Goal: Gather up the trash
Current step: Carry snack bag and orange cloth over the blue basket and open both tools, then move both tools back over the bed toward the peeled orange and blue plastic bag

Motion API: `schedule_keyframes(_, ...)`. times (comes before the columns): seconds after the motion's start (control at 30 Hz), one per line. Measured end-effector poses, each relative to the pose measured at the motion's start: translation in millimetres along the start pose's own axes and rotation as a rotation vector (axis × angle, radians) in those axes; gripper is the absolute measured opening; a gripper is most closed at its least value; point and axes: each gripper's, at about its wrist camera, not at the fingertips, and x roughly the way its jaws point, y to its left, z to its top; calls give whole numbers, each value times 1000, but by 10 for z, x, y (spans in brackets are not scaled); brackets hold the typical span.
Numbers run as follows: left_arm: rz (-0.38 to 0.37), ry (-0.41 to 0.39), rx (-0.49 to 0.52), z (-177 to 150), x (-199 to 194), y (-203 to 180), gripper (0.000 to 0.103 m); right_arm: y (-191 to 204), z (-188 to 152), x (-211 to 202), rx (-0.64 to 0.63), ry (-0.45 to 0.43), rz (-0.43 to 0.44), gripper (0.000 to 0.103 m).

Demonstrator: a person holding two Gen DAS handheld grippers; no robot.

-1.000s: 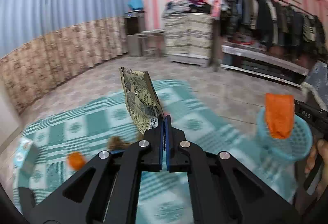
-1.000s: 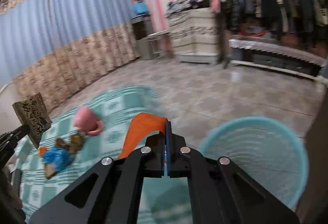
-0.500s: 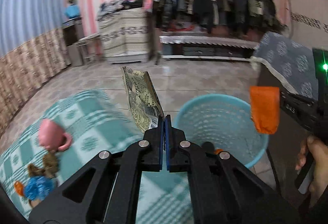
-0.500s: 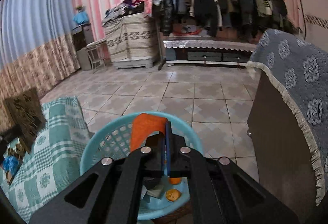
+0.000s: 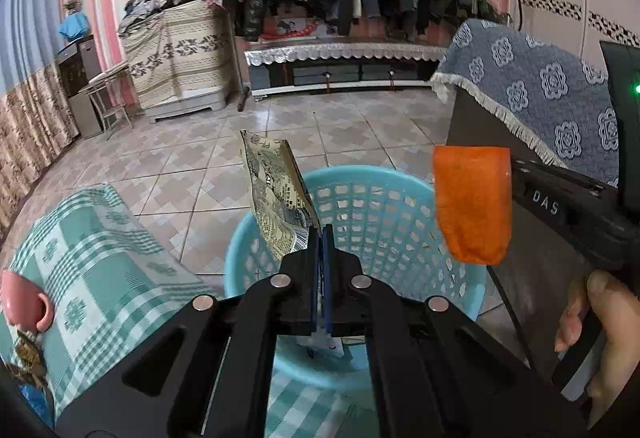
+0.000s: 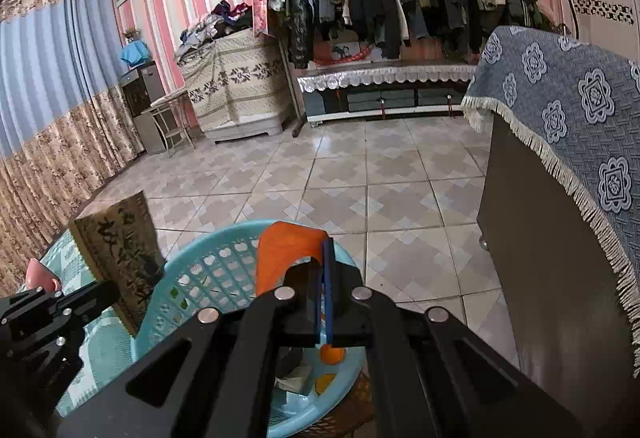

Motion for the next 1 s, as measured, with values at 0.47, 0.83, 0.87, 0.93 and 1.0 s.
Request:
schedule_keyframes(0.47, 91, 30, -68, 53, 95, 236, 56, -29, -73, 153, 3, 40, 4, 1)
schedule_keyframes(0.83, 242, -46, -229, -96, -317, 789, 90, 318, -149, 447, -102, 113, 0, 3)
schedule_keyframes(0.87, 249, -48, -235, -117, -339, 814, 90, 338, -158, 463, -108, 120, -1, 3)
schedule_keyframes(0.93, 272, -49, -251, -158, -395, 876, 92, 370, -182, 494, -121, 142, -1, 28)
schedule_keyframes(1.0, 283, -50, -265, -192, -443, 934, 93, 413, -202, 487, -143, 142, -13, 64)
